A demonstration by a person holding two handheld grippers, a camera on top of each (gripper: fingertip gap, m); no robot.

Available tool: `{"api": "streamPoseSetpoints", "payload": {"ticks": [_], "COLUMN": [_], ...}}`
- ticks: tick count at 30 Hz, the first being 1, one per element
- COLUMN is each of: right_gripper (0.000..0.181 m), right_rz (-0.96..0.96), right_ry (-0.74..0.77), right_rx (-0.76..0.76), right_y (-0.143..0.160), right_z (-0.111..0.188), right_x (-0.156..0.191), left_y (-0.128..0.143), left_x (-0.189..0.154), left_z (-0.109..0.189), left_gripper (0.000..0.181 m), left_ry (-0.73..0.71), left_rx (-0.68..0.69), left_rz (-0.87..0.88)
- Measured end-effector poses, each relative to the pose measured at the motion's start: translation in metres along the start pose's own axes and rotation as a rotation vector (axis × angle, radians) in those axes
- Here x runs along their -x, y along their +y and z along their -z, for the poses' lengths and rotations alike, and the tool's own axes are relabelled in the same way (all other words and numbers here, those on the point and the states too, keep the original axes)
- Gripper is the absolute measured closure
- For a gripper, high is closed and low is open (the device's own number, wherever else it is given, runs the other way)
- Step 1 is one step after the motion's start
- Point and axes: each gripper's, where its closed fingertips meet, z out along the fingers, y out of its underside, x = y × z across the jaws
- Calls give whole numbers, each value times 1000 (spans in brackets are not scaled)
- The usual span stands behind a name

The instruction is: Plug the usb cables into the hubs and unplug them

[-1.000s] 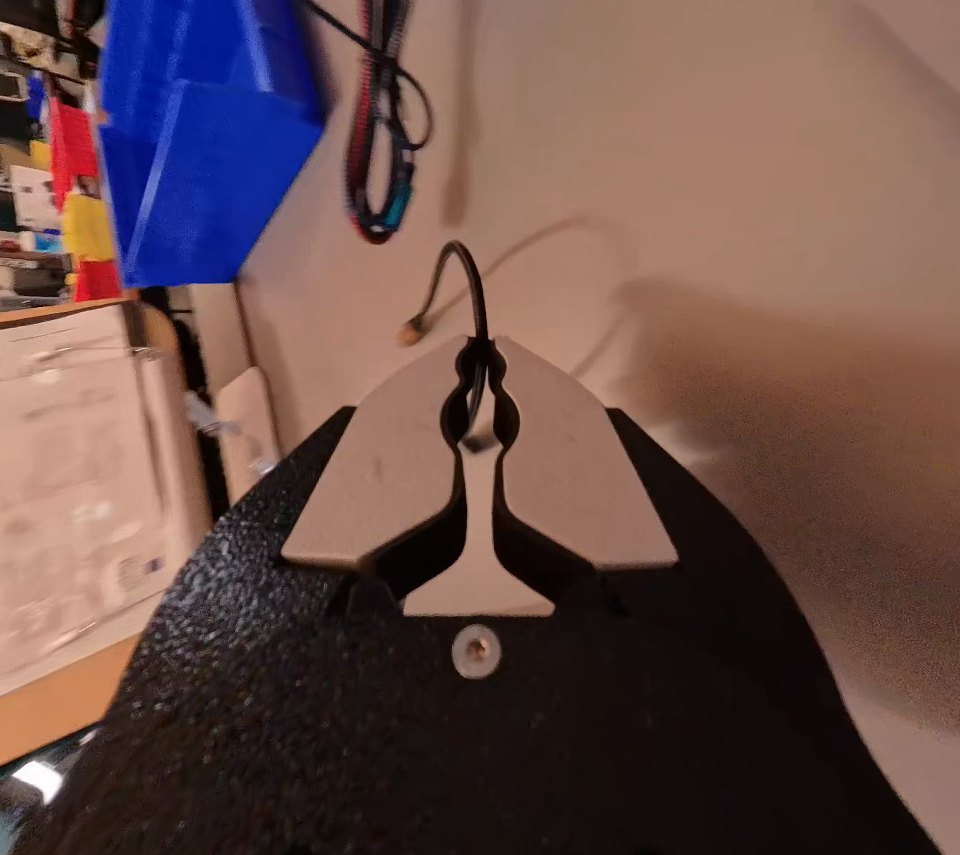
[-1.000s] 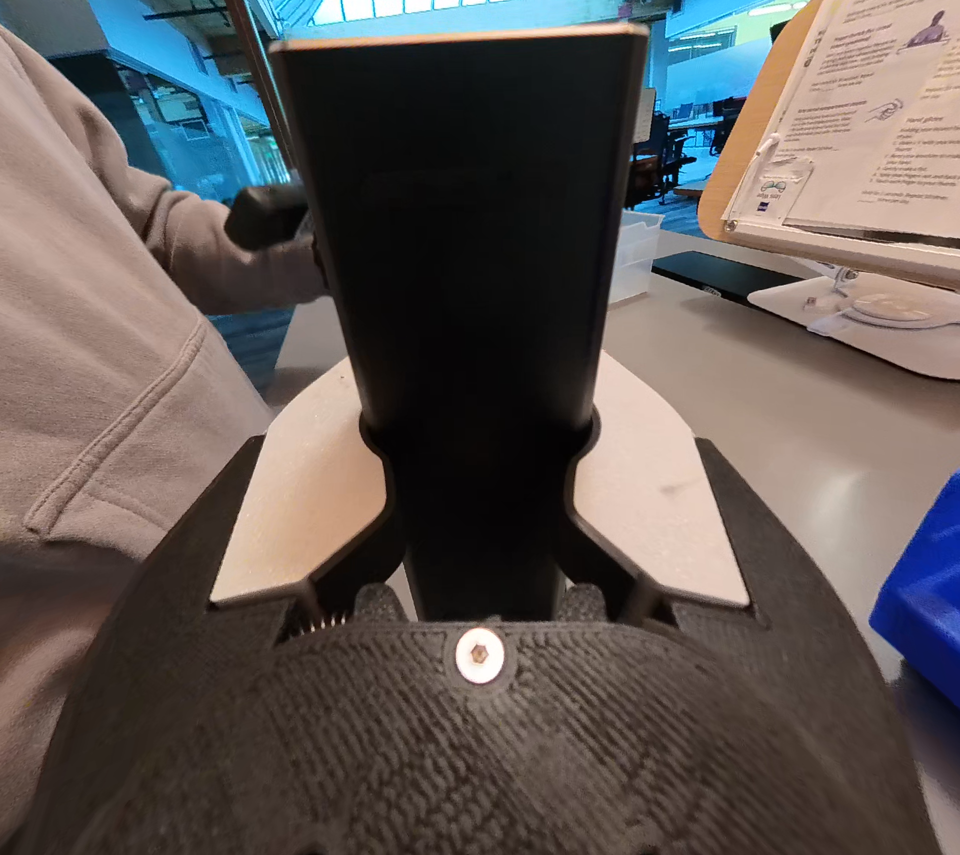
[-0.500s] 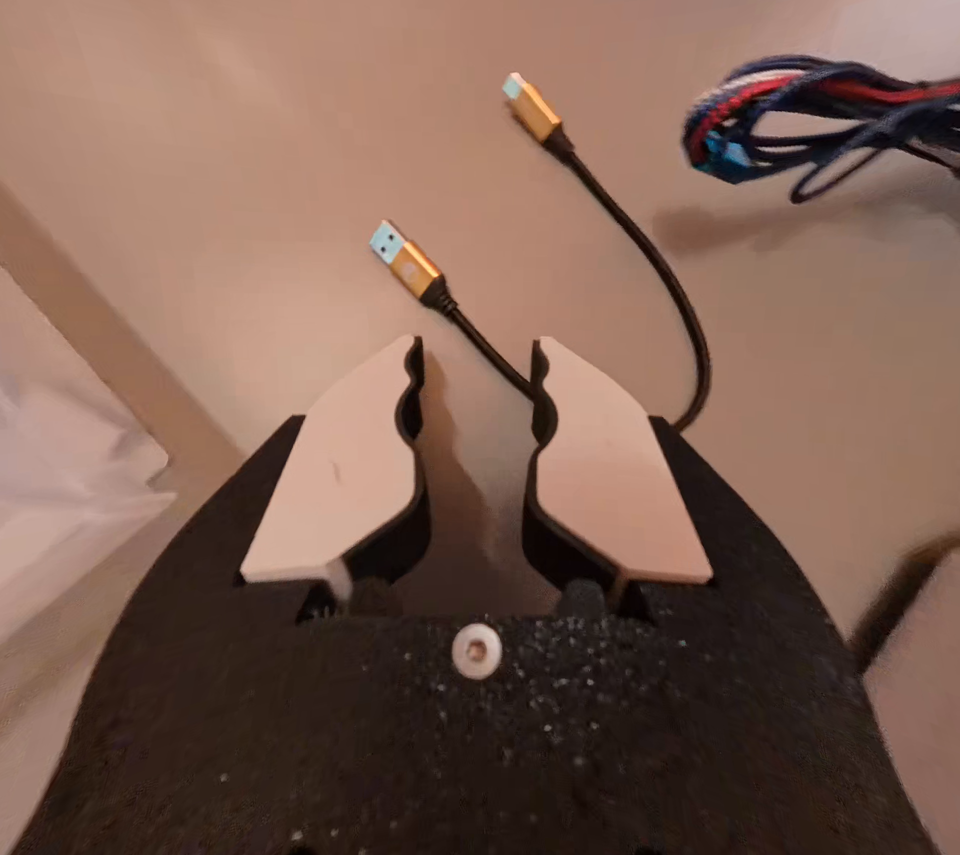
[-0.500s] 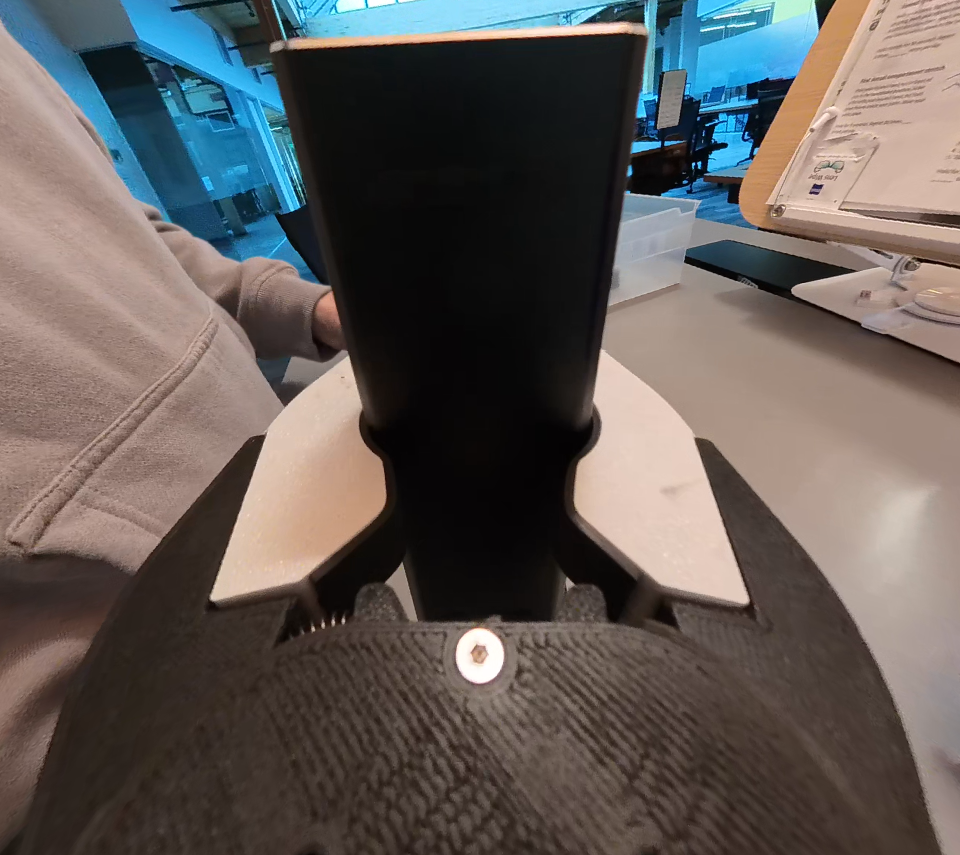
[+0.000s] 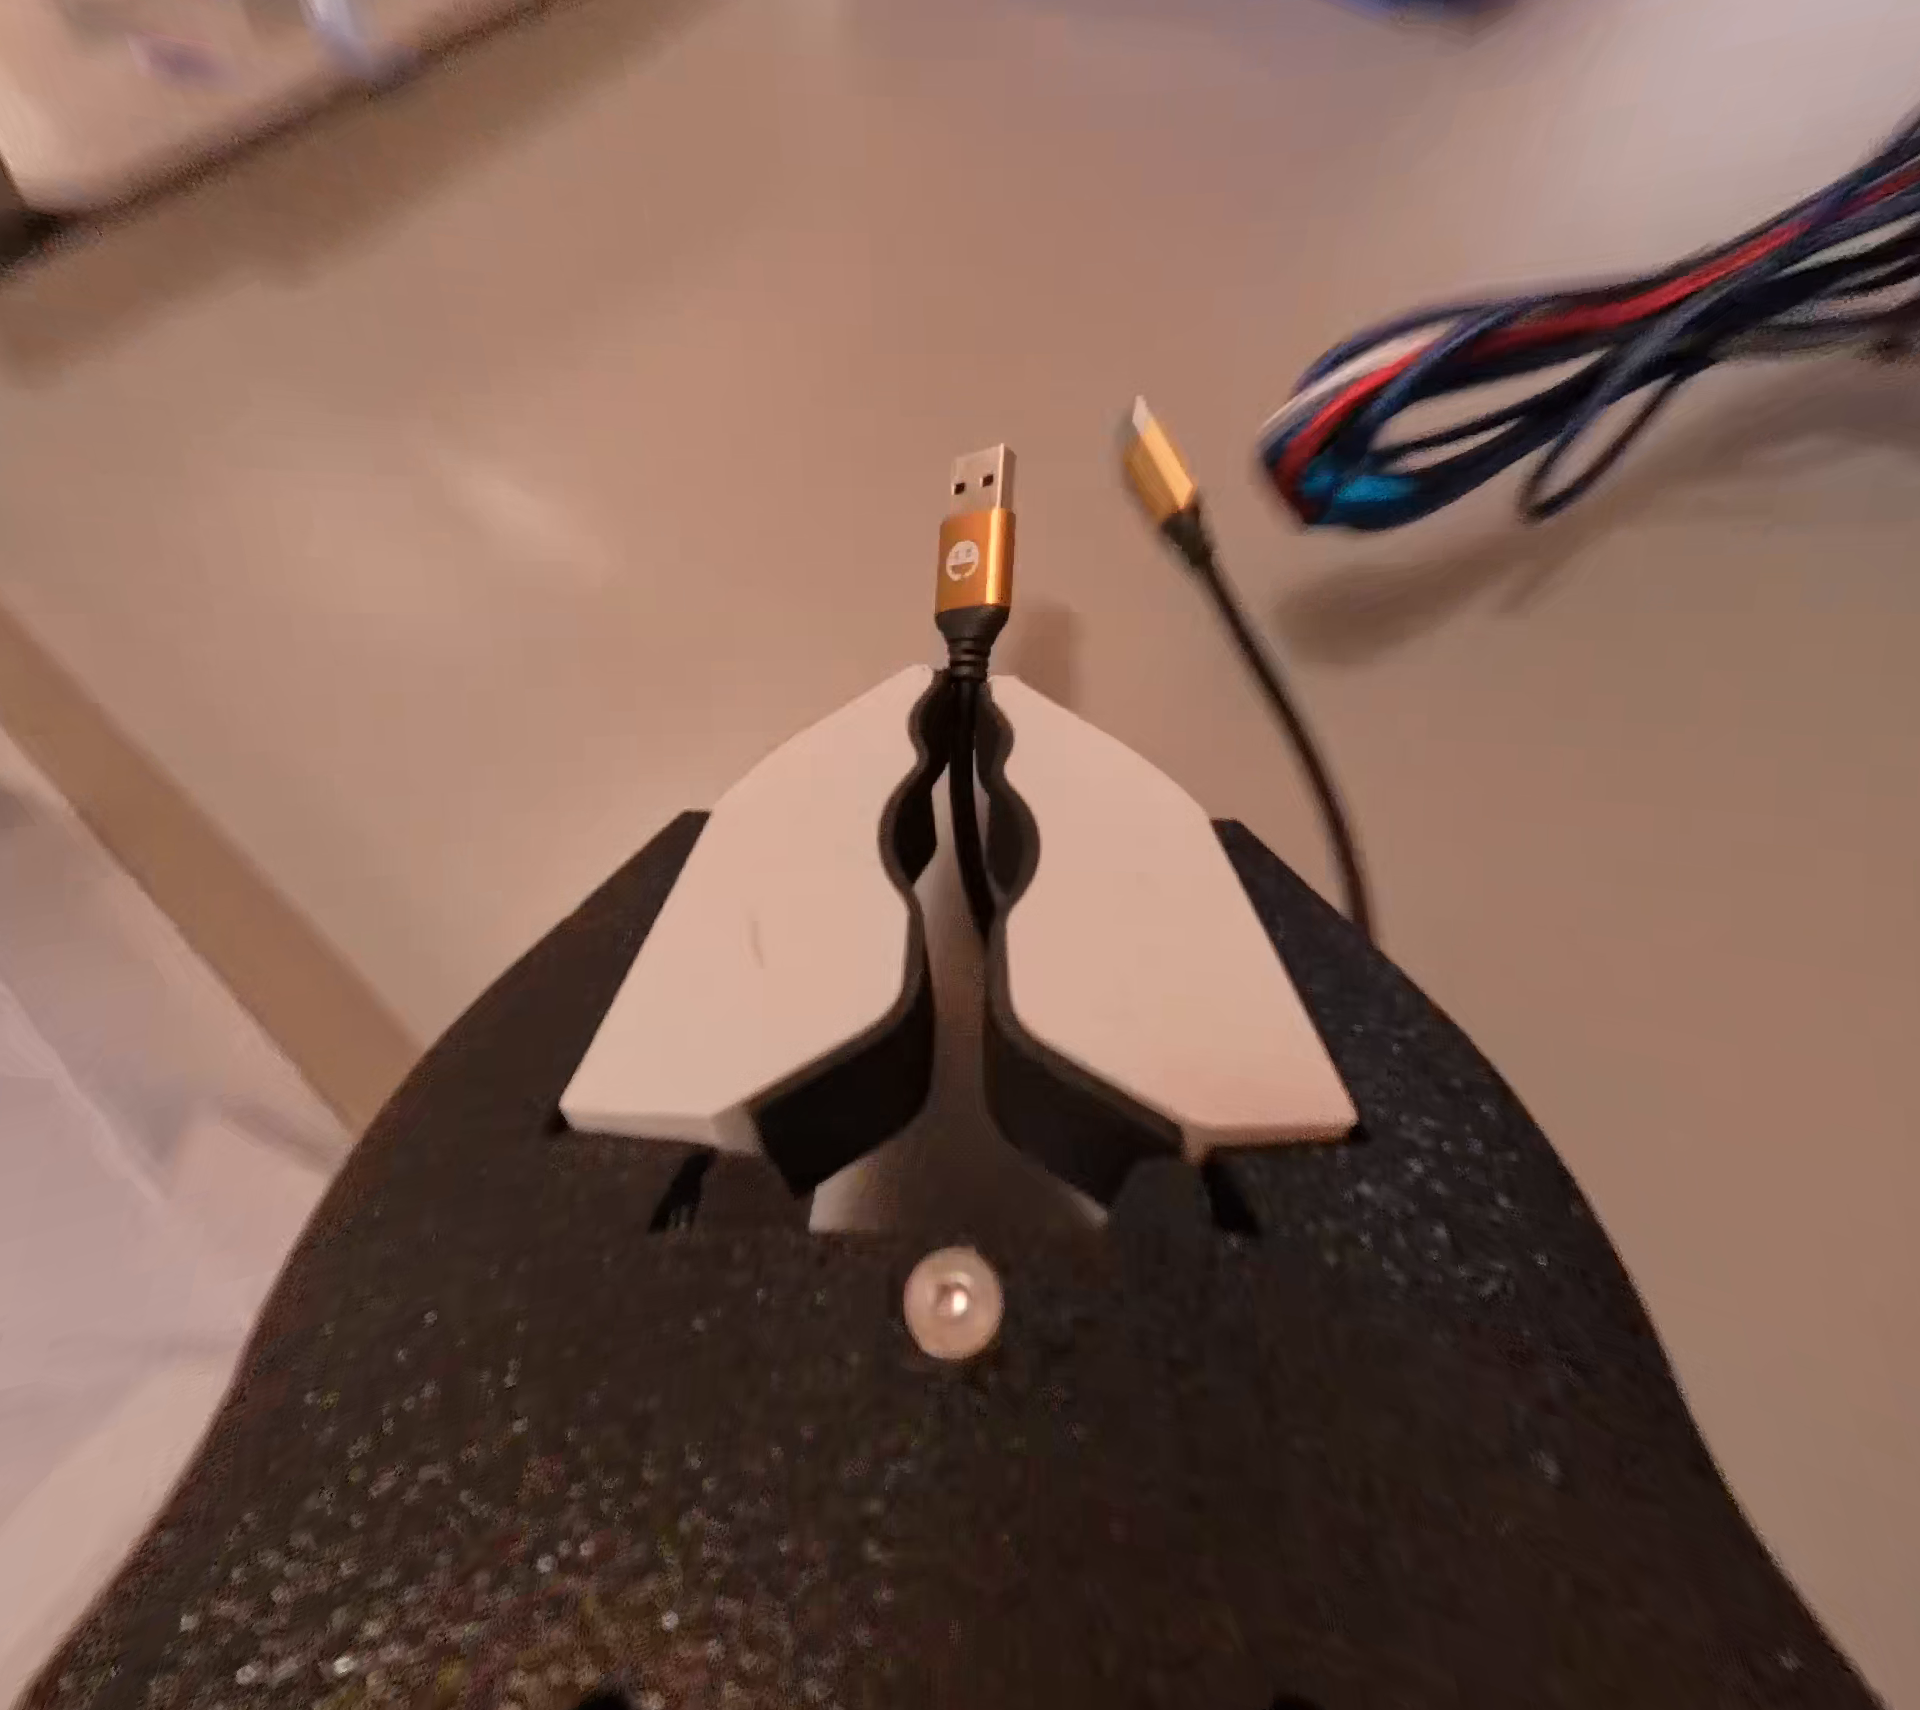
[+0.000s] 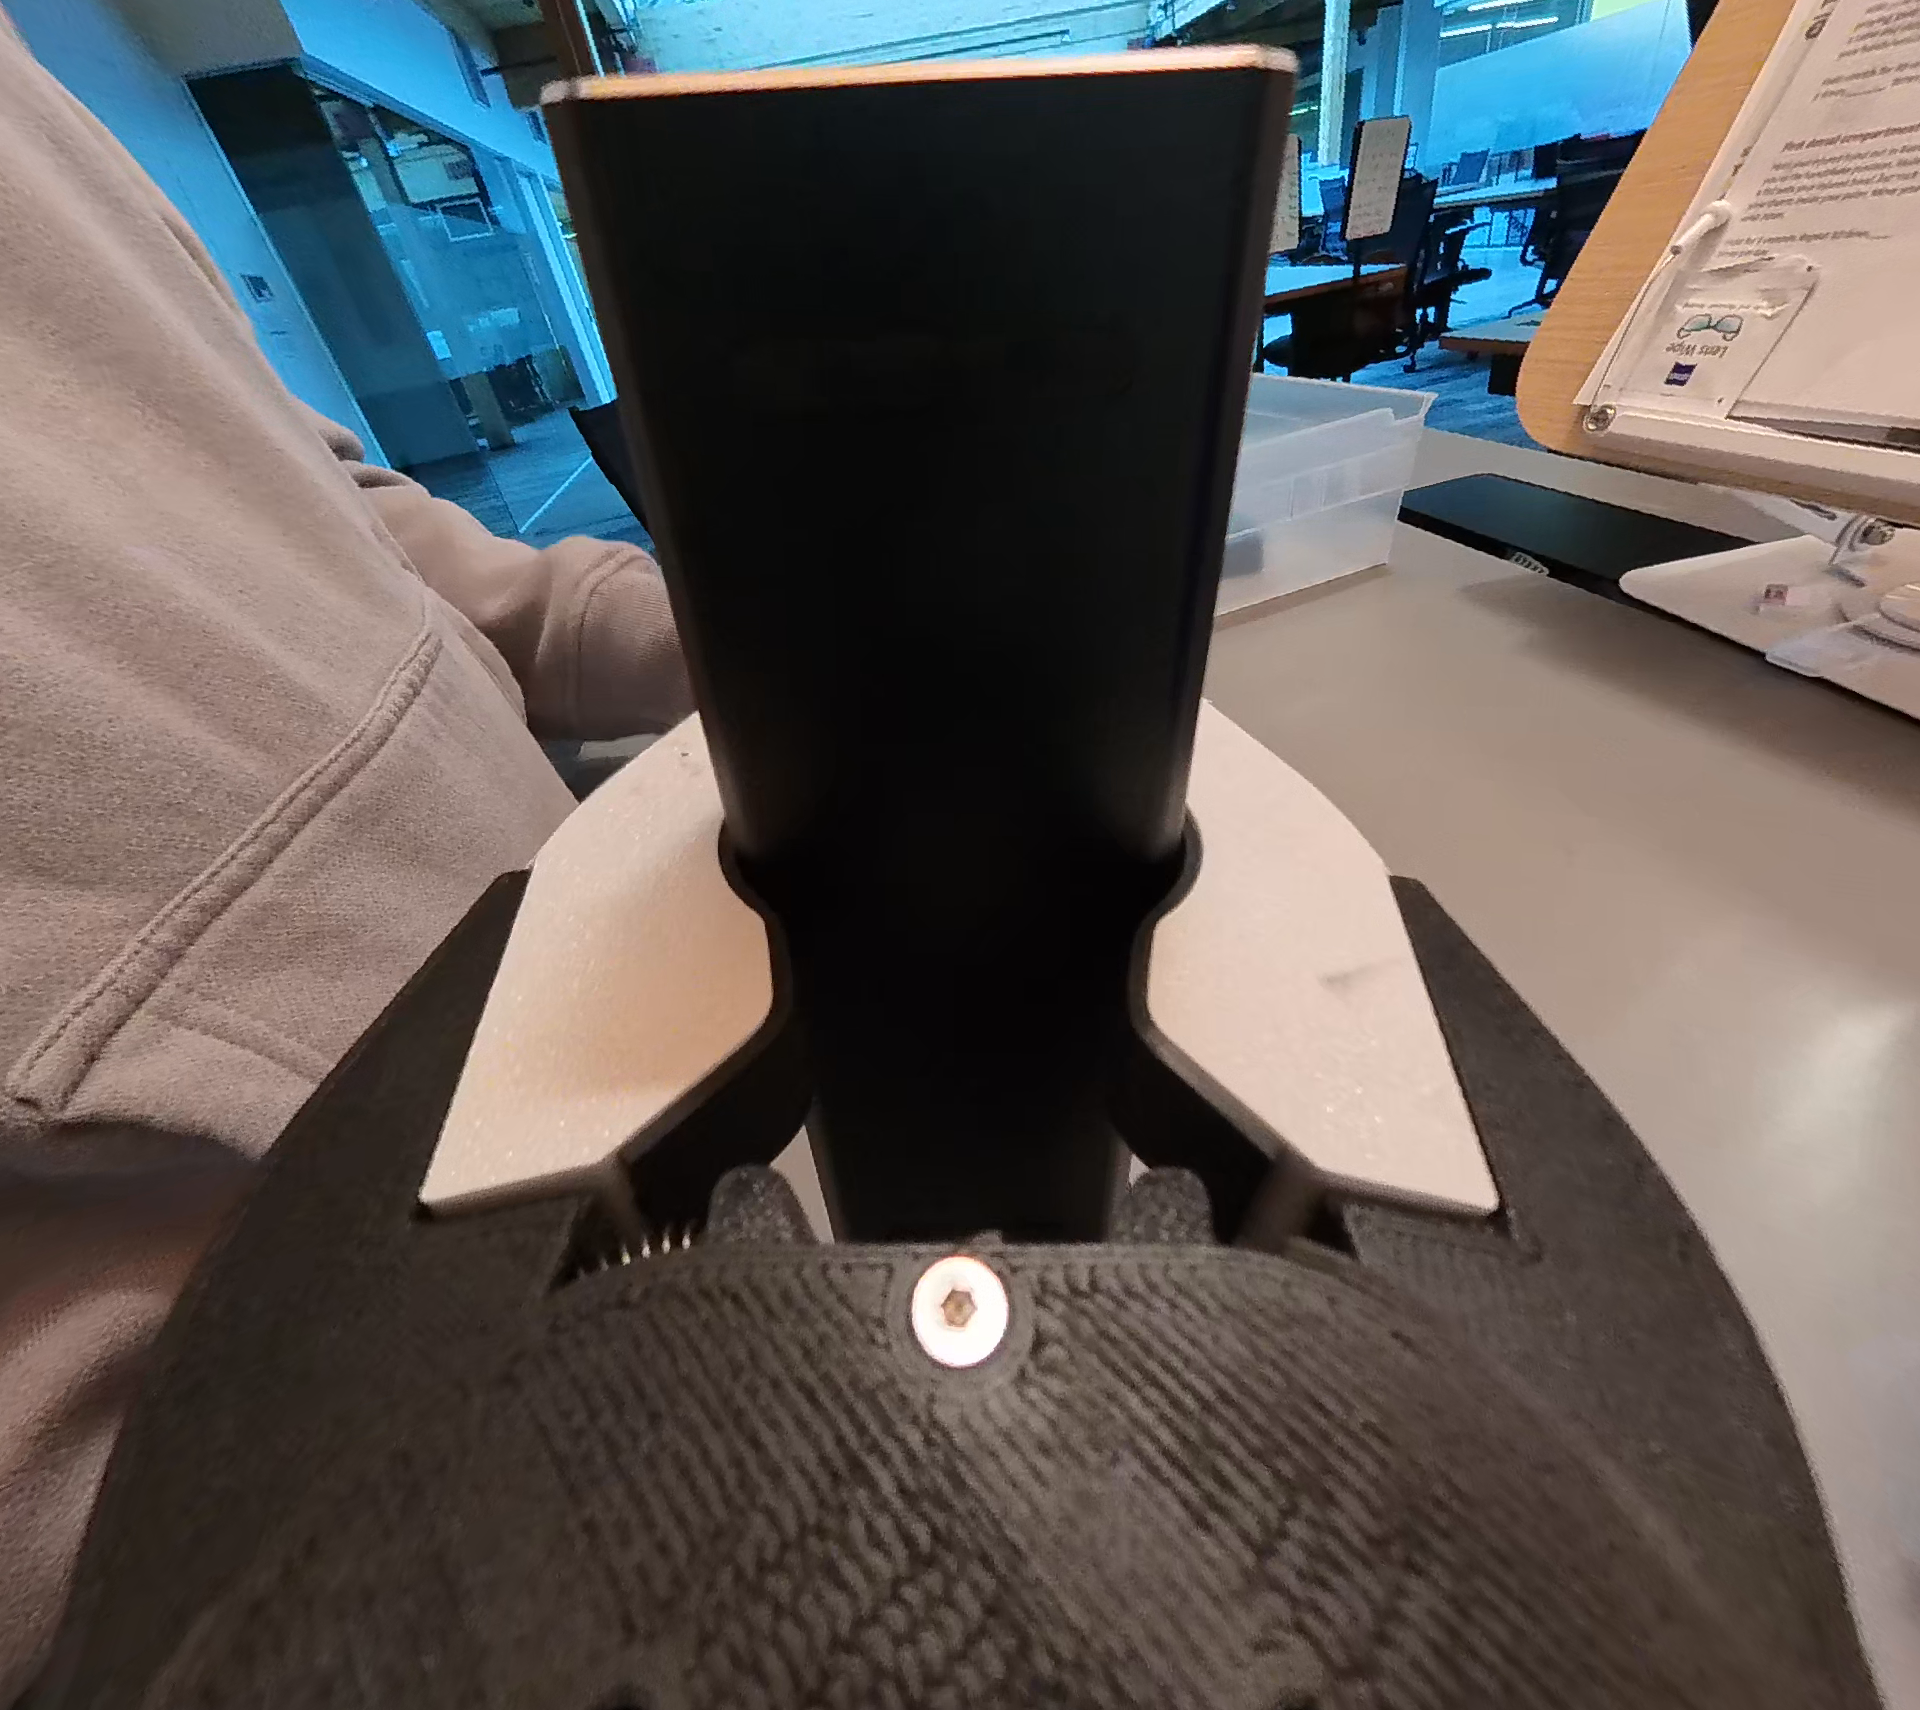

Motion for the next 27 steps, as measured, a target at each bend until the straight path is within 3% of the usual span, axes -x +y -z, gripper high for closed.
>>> {"api": "streamPoseSetpoints", "payload": {"ticks": [1, 5, 9, 14, 17, 19, 21, 24, 25, 27], "right_gripper": [109, 109, 109, 109, 109, 109, 109, 109, 109, 109], "right_rz": [3, 2, 5, 3, -2, -9, -18, -20, -19, -18], "right_ry": [-1, -1, -7, -10, -5, -2, -3, -5, -6, -9], "right_rx": [0, 0, 7, 13, 8, -6, -29, -49, -48, -47], "right_y": [0, -1, 1, 2, 3, 1, -1, -4, -5, -5], "right_z": [0, 0, -3, -5, -3, 0, 2, 4, 5, 5], "right_x": [1, 1, 2, 2, 1, 0, -1, -2, -2, -1], "left_y": [-16, -62, -84, -87, -88, -94, -110, -145, -153, -152], "left_x": [-5, -18, -27, -35, -17, 6, 32, 58, 57, 46], "left_z": [6, 34, 54, 60, 57, 60, 69, 91, 93, 78], "left_gripper": [178, 178, 178, 178, 178, 177, 177, 177, 177, 177], "left_ry": [35, 109, 181, 185, -12, -237, -491, -815, -854, -784], "left_rx": [-86, -339, -470, -441, -332, -236, -171, -192, -217, -249], "left_rz": [-32, -133, -128, -222, -366, -538, -702, -877, -918, -961]}}
